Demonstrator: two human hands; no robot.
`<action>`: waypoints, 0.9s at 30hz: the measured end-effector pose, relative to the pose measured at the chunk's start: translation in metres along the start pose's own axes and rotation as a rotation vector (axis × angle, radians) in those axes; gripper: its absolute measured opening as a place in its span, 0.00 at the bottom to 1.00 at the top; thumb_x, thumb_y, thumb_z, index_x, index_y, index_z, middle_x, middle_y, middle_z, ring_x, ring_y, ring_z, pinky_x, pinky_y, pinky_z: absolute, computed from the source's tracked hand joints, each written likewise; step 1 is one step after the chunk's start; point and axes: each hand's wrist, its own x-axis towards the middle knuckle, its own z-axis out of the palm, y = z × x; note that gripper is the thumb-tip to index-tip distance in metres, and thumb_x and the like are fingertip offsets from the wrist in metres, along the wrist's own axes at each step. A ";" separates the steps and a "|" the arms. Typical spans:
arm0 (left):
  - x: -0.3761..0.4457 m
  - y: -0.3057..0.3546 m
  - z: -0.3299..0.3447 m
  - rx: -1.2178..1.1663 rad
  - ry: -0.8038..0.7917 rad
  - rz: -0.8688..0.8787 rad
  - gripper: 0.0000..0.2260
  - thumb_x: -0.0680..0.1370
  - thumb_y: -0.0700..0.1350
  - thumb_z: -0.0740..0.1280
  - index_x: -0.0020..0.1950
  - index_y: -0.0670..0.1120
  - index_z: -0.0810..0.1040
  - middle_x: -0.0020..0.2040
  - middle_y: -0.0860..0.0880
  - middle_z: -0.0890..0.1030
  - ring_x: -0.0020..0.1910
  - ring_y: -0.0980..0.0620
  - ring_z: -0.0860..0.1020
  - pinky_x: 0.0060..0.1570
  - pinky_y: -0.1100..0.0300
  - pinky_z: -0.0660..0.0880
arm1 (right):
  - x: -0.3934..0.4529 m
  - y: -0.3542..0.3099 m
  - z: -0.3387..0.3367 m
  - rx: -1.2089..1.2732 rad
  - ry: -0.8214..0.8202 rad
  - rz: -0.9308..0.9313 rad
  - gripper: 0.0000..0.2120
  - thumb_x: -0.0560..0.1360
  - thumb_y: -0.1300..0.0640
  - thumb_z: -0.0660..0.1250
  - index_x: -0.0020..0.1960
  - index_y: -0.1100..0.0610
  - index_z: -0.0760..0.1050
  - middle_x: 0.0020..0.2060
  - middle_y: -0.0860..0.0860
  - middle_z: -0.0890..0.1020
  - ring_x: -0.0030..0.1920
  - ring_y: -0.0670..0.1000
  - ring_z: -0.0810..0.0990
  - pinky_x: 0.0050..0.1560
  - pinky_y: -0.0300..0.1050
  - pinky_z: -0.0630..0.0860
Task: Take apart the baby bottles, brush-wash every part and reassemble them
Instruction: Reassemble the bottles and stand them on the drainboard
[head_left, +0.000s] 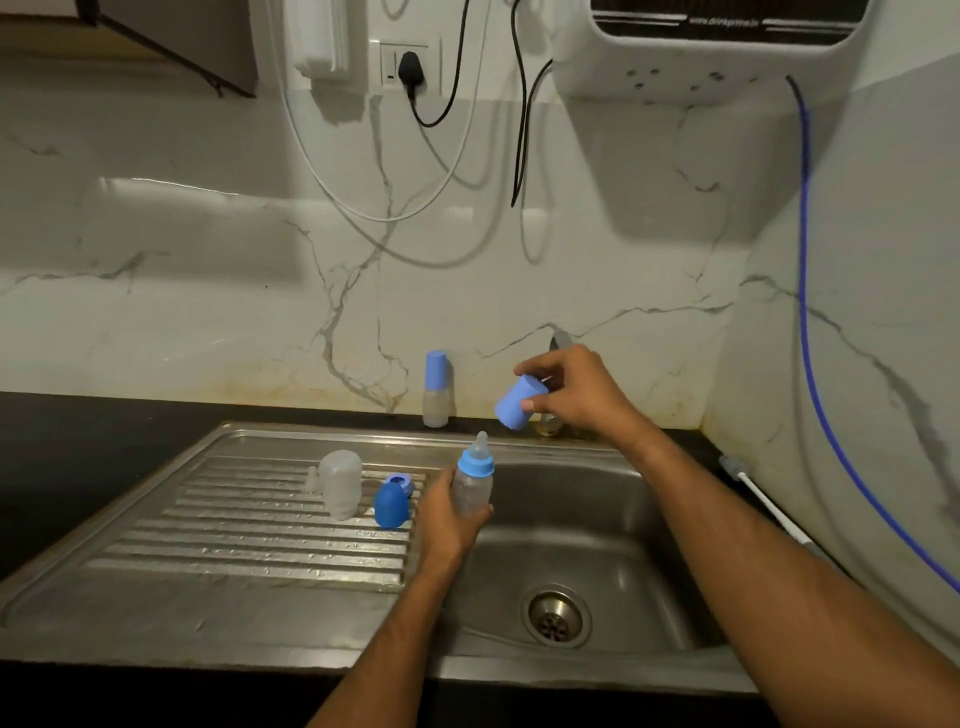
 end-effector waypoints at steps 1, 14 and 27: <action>-0.001 -0.002 0.004 0.008 0.000 0.012 0.26 0.69 0.43 0.79 0.65 0.50 0.76 0.58 0.51 0.81 0.58 0.50 0.79 0.57 0.54 0.76 | 0.002 -0.004 0.002 -0.056 -0.041 -0.025 0.23 0.69 0.64 0.80 0.63 0.56 0.83 0.57 0.51 0.85 0.54 0.49 0.83 0.58 0.44 0.80; -0.002 0.001 0.015 0.026 -0.019 0.036 0.26 0.71 0.41 0.78 0.67 0.48 0.74 0.59 0.49 0.80 0.58 0.50 0.78 0.60 0.51 0.77 | 0.002 -0.006 0.046 -0.300 -0.245 -0.070 0.23 0.71 0.61 0.79 0.66 0.58 0.81 0.60 0.54 0.84 0.58 0.52 0.82 0.59 0.43 0.78; 0.002 -0.012 0.013 -0.053 -0.019 0.030 0.28 0.70 0.42 0.79 0.68 0.47 0.74 0.60 0.49 0.81 0.59 0.51 0.79 0.60 0.51 0.77 | 0.005 -0.009 0.065 -0.369 -0.271 -0.096 0.21 0.72 0.60 0.78 0.63 0.60 0.81 0.56 0.55 0.84 0.50 0.49 0.79 0.49 0.40 0.72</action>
